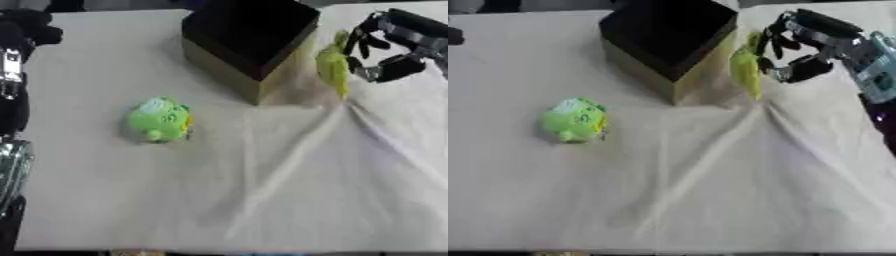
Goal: Pick up objects on the table and place them in the box.
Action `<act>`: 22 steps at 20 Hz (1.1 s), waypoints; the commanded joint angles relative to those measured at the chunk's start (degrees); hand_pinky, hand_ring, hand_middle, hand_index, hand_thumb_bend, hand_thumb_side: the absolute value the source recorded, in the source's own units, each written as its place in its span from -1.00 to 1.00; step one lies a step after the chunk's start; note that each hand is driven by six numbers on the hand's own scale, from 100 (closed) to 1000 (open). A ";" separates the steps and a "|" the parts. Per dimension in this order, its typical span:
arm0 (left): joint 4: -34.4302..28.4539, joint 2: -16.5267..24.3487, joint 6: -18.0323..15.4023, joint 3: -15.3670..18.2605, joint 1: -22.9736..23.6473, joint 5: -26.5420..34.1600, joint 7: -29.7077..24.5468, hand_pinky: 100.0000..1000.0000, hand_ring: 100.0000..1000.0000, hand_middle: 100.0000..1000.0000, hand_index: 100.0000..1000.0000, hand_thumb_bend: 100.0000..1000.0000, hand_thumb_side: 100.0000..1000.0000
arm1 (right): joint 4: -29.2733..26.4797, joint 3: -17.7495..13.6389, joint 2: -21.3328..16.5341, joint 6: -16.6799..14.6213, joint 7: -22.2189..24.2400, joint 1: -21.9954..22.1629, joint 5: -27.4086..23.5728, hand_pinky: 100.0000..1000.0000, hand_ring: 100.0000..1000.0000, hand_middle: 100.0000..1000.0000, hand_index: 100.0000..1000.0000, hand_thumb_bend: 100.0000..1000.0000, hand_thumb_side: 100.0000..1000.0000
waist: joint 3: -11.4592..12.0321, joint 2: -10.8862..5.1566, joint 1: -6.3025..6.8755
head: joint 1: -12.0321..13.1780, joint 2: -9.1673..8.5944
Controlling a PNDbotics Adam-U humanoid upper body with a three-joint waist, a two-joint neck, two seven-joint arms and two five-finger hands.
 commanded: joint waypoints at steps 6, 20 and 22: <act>-1.10 0.73 -0.19 0.49 -1.03 0.10 -0.48 0.32 0.23 0.24 0.29 -1.00 0.46 | -1.66 -2.88 3.14 2.84 -4.08 -5.51 5.94 0.44 -0.34 -0.99 -0.46 -1.00 -1.00 | 0.58 -0.82 0.20 | -0.95 -1.40; -1.10 0.58 -0.47 0.31 -1.96 0.46 -1.03 0.32 0.23 0.24 0.30 -1.00 0.45 | -0.63 -8.64 9.80 10.25 -15.64 -11.25 24.24 0.41 -0.30 -0.95 -0.45 -1.00 -1.00 | 1.84 -0.07 0.58 | -3.81 -4.38; -1.10 0.53 -0.56 0.22 -2.18 0.57 -1.14 0.32 0.23 0.24 0.30 -1.00 0.45 | 0.87 -9.47 11.22 11.58 -16.67 -11.84 27.28 0.41 -0.30 -0.95 -0.45 -1.00 -1.00 | 2.12 0.03 0.72 | -4.45 -4.51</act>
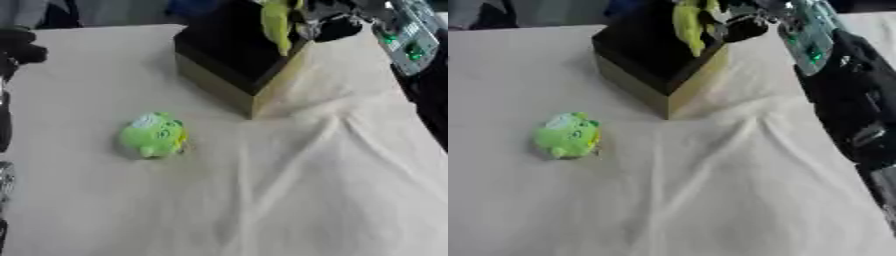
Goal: Pick up objects on the table and place them in the box.
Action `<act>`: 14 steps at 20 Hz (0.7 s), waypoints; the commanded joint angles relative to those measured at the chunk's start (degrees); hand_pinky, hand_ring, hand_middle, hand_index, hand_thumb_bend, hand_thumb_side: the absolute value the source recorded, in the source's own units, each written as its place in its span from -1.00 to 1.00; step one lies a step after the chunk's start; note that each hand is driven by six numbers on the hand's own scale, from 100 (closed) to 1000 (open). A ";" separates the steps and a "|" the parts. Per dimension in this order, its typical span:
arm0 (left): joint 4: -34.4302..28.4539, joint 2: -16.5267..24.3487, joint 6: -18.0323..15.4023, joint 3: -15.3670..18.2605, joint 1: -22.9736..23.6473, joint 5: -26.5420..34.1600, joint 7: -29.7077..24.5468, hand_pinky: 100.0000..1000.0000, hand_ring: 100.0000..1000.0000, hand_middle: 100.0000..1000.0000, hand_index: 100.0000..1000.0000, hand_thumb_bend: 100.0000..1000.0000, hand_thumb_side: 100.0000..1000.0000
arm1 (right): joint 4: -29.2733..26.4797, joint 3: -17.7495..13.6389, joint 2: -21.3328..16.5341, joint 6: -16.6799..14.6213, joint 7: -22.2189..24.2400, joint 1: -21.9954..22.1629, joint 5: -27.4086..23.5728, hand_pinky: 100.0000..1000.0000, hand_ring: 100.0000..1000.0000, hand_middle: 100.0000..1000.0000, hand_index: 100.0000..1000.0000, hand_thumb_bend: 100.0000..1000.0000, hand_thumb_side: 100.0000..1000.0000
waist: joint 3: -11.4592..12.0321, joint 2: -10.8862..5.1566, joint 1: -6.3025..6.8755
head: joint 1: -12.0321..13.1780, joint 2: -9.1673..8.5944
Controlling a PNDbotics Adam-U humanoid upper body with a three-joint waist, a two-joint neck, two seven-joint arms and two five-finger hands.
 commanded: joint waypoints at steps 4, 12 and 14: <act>-1.10 0.50 -0.31 0.20 -0.95 0.53 -0.40 0.32 0.23 0.24 0.30 -1.00 0.45 | 3.28 -3.19 3.44 3.77 -3.61 -2.54 9.07 0.41 -0.30 -0.95 -0.45 -1.00 -1.00 | 0.81 -0.62 0.39 | -1.52 -1.00; -1.10 0.18 -0.34 0.08 -1.41 0.80 -0.67 0.32 0.23 0.24 0.30 -1.00 0.45 | 8.39 -5.45 7.29 6.76 -6.41 -2.94 18.12 0.41 -0.29 -0.94 -0.45 -1.00 -1.00 | 1.58 -0.17 0.53 | -2.08 -1.35; -1.10 0.11 -0.37 0.06 -1.51 0.86 -0.72 0.32 0.23 0.24 0.30 -1.00 0.45 | 9.44 -6.11 8.01 7.79 -7.24 -2.92 20.41 0.41 -0.28 -0.94 -0.44 -1.00 -1.00 | 1.77 -0.08 0.60 | -2.17 -1.47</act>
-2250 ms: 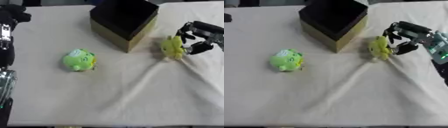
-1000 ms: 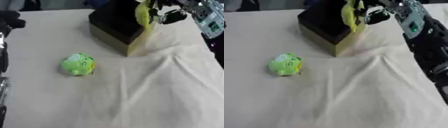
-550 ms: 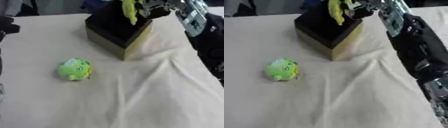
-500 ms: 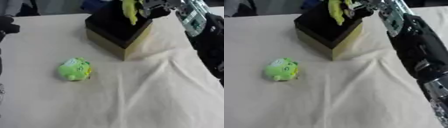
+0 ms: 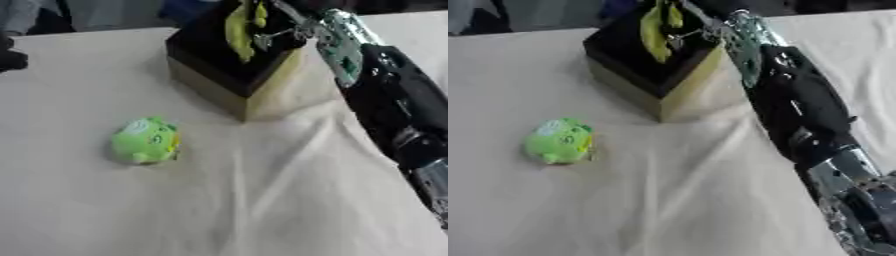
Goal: Pick up objects on the table and place them in the box.
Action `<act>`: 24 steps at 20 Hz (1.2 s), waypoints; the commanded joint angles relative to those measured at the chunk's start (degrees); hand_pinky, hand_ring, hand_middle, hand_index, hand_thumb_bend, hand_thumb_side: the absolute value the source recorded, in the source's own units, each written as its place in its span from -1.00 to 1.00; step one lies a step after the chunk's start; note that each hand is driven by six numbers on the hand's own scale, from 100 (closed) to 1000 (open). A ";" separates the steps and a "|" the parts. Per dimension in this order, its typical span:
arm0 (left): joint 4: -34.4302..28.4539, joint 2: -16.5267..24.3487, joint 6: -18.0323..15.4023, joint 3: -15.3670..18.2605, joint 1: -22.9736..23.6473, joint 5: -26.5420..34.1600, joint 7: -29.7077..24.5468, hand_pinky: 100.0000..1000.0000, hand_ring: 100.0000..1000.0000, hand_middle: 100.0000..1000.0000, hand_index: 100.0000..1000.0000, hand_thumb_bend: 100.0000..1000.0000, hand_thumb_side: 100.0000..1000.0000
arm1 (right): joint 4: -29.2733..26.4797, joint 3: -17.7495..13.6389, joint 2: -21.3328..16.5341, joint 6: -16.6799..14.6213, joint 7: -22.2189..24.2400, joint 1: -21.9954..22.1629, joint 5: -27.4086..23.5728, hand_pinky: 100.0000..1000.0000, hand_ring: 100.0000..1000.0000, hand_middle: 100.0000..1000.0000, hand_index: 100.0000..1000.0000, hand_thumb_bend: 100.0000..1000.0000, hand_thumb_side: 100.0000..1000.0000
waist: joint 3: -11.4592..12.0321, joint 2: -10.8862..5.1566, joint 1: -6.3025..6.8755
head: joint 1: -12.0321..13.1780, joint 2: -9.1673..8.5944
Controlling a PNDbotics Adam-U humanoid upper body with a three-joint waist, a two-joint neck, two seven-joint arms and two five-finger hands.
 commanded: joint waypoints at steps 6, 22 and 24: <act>-1.10 0.37 -0.12 0.06 -0.72 0.62 -0.40 0.32 0.23 0.24 0.30 -1.00 0.45 | 1.73 -2.81 1.77 4.64 -3.99 -1.64 6.92 0.41 -0.27 -0.91 -0.42 -1.00 -1.00 | 0.35 -0.76 0.26 | -0.54 -1.13; -1.10 0.43 -0.05 0.08 -0.59 0.54 -0.75 0.32 0.22 0.25 0.30 -1.00 0.45 | -1.88 -2.47 3.90 7.83 7.25 -1.86 23.01 0.67 0.92 0.61 0.69 -0.20 -0.82 | 0.38 -0.84 0.32 | -0.93 -0.45; -1.10 0.46 -0.04 0.07 -0.61 0.52 -0.79 0.32 0.22 0.25 0.30 -1.00 0.45 | -2.68 -2.63 3.99 7.93 7.47 -1.78 23.62 0.67 0.91 0.60 0.69 -0.21 -0.82 | 0.31 -0.88 0.35 | -0.87 -0.34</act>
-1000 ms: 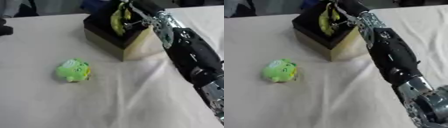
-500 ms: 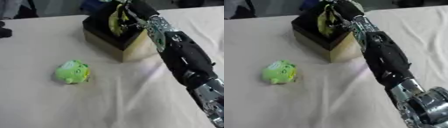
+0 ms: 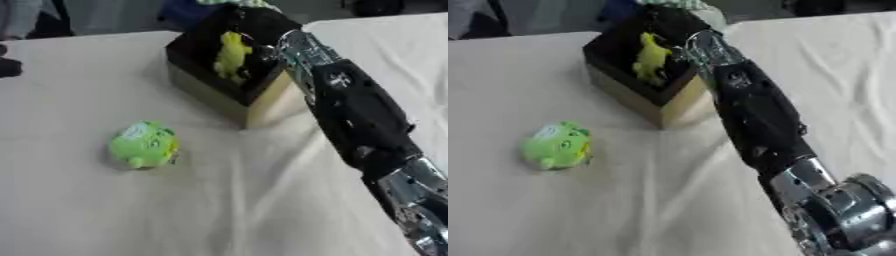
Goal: Pick up objects on the table and place them in the box.
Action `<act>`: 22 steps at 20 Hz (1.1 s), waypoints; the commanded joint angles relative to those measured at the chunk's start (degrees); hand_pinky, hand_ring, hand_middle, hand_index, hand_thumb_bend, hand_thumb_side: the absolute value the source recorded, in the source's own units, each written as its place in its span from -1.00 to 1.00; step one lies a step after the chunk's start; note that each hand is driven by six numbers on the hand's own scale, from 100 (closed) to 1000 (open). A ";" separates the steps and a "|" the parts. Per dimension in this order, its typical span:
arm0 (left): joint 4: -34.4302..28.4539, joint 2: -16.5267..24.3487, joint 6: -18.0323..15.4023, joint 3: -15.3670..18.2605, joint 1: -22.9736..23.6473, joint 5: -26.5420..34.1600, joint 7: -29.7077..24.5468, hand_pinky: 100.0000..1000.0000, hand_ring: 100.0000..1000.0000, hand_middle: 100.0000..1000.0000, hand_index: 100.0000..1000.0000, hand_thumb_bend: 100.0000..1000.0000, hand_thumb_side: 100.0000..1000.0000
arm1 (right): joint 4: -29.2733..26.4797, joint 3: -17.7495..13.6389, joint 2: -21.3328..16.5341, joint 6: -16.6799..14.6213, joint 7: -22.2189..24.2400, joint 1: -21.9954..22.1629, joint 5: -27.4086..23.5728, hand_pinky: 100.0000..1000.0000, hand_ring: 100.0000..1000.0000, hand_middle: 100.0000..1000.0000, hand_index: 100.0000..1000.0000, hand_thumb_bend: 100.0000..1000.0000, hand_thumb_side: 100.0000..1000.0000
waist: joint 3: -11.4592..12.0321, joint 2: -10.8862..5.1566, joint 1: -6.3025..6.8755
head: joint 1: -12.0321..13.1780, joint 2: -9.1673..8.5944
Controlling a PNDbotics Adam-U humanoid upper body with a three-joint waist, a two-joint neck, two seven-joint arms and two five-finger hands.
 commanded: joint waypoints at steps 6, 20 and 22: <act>-1.10 1.41 0.02 -0.15 -0.77 0.18 -0.34 0.32 0.23 0.26 0.30 -1.00 0.45 | -6.11 -1.17 -0.10 1.74 -1.52 -0.38 -0.62 0.62 0.73 0.42 0.62 -0.48 -0.97 | -0.23 -1.19 0.30 | 0.36 0.82; -1.10 10.34 2.96 -1.93 -6.31 -6.20 2.10 0.34 0.30 0.32 0.37 -1.00 0.42 | -28.74 -0.94 -4.66 6.78 -11.12 2.27 -23.52 0.60 0.57 0.24 0.57 -0.75 -1.00 | -0.81 -1.88 0.72 | 1.56 3.04; -1.10 13.90 4.79 -2.97 -8.01 -10.05 2.19 0.36 0.34 0.34 0.40 -1.00 0.43 | -32.10 -0.32 -7.09 6.95 -12.23 2.84 -26.95 0.60 0.57 0.24 0.56 -0.73 -0.99 | -0.97 -1.86 0.69 | 1.21 3.26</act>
